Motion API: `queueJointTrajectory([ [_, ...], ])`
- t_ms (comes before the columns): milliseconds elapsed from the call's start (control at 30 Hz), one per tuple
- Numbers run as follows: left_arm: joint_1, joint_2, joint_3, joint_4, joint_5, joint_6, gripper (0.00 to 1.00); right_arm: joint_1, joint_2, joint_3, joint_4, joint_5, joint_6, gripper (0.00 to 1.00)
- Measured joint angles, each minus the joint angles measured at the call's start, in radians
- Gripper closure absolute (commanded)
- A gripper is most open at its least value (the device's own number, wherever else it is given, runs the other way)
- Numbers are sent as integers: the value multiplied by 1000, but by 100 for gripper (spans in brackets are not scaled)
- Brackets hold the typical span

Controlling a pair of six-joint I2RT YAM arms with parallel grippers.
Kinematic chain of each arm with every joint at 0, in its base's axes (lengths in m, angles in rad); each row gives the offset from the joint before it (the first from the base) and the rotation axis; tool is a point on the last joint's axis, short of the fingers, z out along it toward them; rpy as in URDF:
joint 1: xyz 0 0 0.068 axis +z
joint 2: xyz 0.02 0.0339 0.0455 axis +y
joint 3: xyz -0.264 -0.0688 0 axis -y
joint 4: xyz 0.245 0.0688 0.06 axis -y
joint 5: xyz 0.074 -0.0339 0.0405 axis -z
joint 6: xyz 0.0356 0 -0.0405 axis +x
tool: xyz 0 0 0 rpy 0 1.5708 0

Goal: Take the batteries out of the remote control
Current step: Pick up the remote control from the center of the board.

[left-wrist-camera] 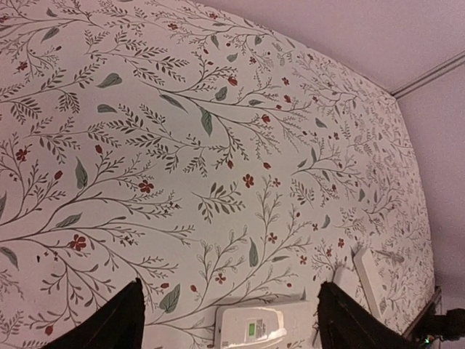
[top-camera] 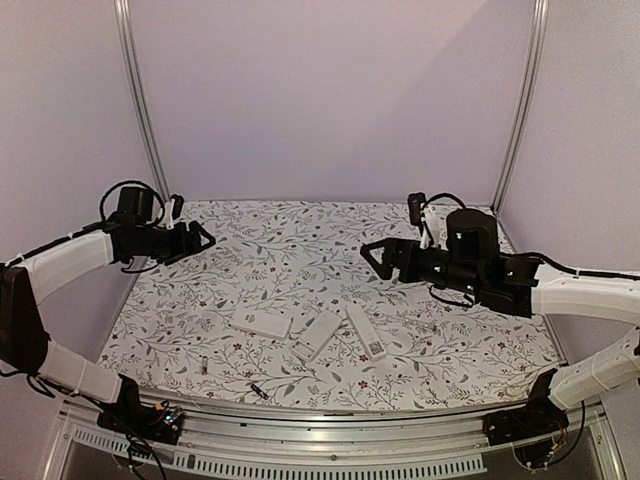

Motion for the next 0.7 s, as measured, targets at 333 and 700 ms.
queueJointTrajectory([
  [333,0,1,-16,-14,87,2,18,78,490,394,-11,-166,-243,1],
  [700,0,1,-16,-19,88,3,18,111,861,721,-115,-234,-417,1],
])
